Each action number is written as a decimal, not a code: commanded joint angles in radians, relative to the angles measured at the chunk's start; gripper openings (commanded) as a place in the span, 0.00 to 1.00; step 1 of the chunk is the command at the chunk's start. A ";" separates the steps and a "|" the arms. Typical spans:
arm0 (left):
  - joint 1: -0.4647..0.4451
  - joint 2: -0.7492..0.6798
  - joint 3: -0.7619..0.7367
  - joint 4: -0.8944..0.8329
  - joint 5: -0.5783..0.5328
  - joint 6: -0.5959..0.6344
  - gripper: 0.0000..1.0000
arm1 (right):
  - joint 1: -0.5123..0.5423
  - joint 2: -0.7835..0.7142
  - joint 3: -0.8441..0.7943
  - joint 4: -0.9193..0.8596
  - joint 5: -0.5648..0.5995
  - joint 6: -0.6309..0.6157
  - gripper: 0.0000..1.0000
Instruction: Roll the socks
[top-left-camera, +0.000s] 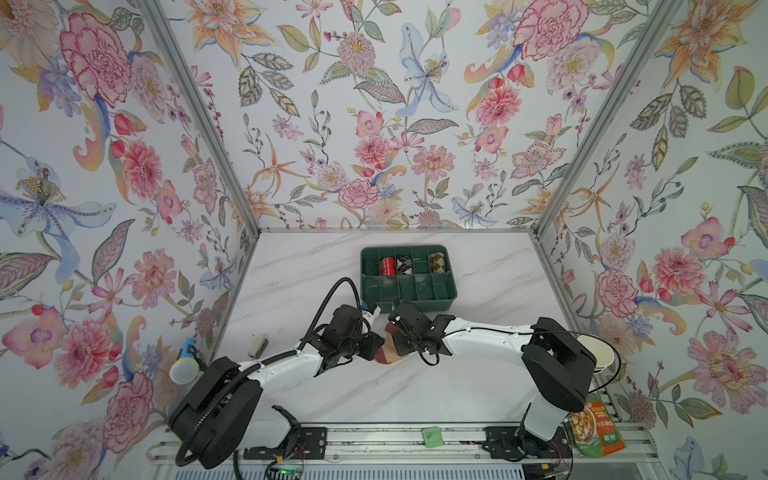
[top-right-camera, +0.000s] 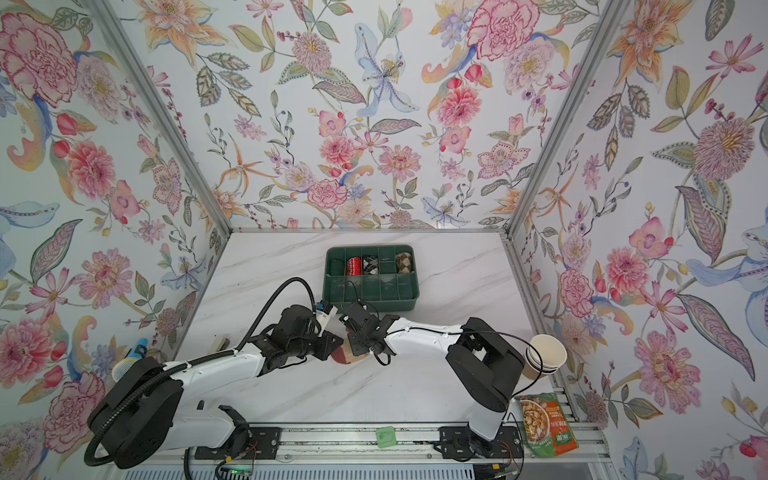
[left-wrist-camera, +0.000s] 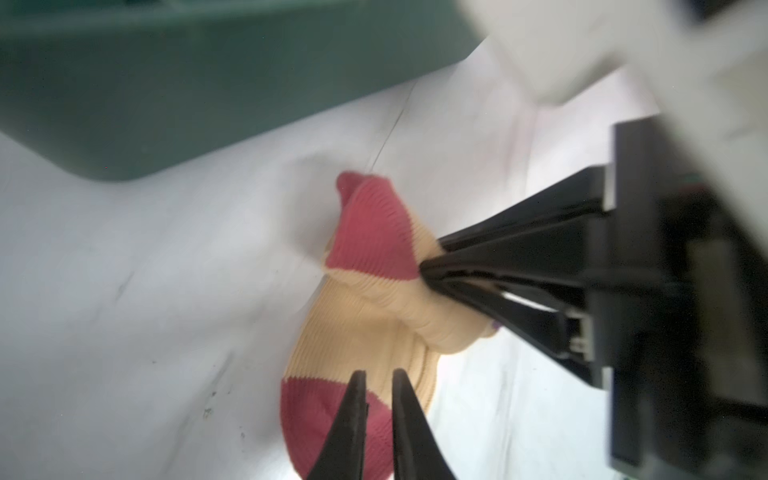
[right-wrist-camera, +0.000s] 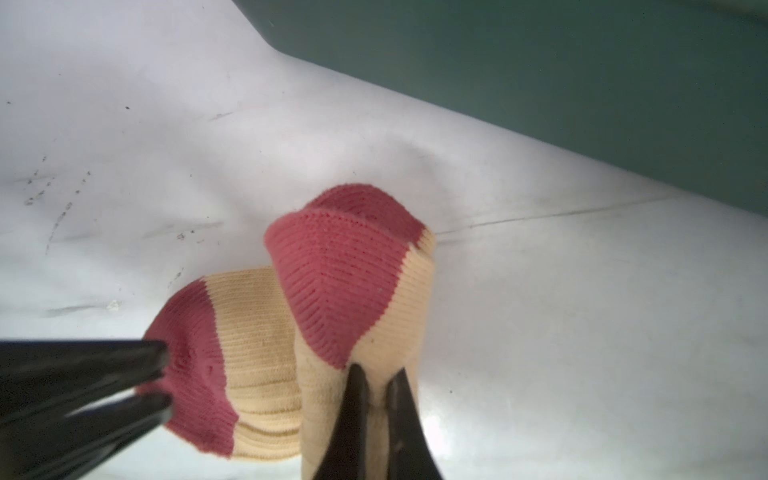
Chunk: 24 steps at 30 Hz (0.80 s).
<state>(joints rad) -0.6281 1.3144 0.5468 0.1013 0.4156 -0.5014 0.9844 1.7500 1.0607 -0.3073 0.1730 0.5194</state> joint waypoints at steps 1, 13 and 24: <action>0.010 -0.033 0.010 -0.001 0.043 -0.020 0.16 | 0.013 0.012 0.004 -0.084 -0.006 0.017 0.00; -0.028 0.085 -0.047 0.239 0.089 -0.125 0.11 | 0.017 -0.020 -0.033 -0.021 -0.057 0.045 0.03; -0.072 0.165 -0.055 0.304 0.106 -0.155 0.09 | 0.027 -0.022 -0.053 -0.004 -0.063 0.059 0.04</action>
<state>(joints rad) -0.6830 1.4555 0.5041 0.3767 0.4980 -0.6441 1.0019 1.7367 1.0367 -0.2741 0.1333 0.5629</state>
